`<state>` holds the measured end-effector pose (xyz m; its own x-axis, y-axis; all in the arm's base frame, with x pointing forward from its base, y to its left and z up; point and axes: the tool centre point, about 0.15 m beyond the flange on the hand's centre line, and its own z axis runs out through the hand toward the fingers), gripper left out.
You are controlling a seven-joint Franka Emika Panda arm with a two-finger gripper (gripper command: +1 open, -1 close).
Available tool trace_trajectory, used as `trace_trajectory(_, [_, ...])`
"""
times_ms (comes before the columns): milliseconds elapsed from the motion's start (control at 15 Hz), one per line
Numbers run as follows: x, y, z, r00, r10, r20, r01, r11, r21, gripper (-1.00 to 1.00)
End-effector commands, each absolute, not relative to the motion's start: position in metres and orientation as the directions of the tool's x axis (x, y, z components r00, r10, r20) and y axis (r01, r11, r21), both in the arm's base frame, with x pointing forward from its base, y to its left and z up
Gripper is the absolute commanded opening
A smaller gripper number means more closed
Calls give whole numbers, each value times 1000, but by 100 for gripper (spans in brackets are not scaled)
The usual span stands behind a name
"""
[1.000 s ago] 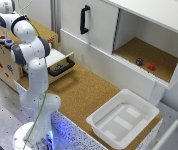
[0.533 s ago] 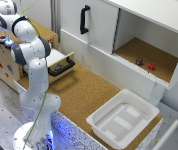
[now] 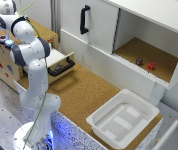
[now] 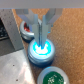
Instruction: Push down the blue button to turn on the blue light
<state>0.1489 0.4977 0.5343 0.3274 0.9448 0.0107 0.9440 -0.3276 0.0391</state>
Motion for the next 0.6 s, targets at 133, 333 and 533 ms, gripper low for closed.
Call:
trace_trajectory(133, [143,505,550,314,949,-5,945,-313,92,100])
trace_trajectory(333, [142,507,549,309,951,-4,947,-308,87,100])
trace_trajectory(533, [140,509,547,301,954,-14,951,-298,82,100])
